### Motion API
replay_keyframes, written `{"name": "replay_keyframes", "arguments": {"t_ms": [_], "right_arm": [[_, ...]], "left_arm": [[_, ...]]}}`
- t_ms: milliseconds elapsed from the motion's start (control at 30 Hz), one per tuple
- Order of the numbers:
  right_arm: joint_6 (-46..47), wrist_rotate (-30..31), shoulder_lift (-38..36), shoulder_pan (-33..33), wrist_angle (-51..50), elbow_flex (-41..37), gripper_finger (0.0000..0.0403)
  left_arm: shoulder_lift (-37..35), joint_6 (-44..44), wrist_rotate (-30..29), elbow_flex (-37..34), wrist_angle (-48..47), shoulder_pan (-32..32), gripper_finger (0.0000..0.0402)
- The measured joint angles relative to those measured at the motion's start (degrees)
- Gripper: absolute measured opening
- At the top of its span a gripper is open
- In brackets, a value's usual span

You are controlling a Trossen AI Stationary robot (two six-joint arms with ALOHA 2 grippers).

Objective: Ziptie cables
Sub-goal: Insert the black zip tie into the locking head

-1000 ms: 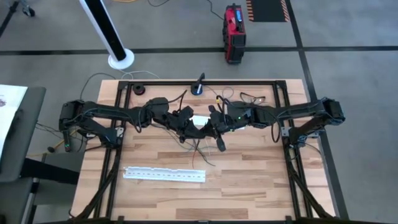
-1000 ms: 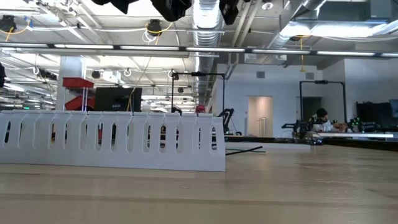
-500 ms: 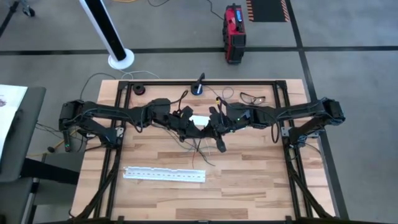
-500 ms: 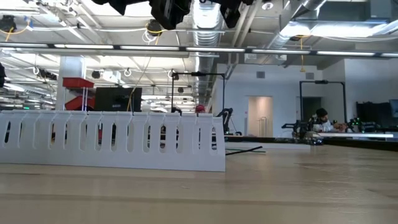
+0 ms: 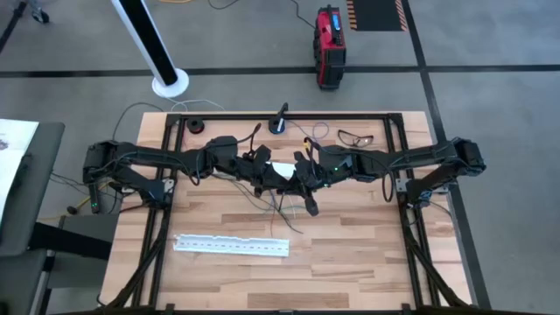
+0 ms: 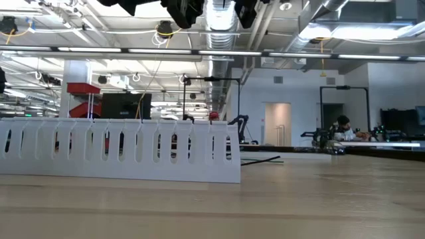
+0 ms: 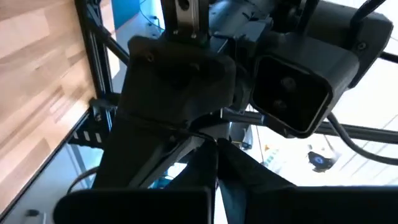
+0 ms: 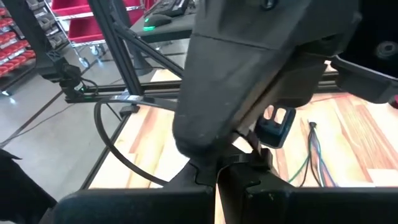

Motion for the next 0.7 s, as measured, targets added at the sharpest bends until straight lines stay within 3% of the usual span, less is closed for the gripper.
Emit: {"name": "replay_keyframes", "arguments": {"t_ms": [367,700], "right_arm": [[0.02,-0.01,0.02,0.21,-0.49,0.0,0.0],[0.22,0.41,0.02,0.32,-0.96,0.0,0.0]], "left_arm": [[0.02,0.9,1.5,0.0,-4.2,-1.71,0.0],[0.02,1.54,1.59,0.0,-3.54,0.67,0.0]]}}
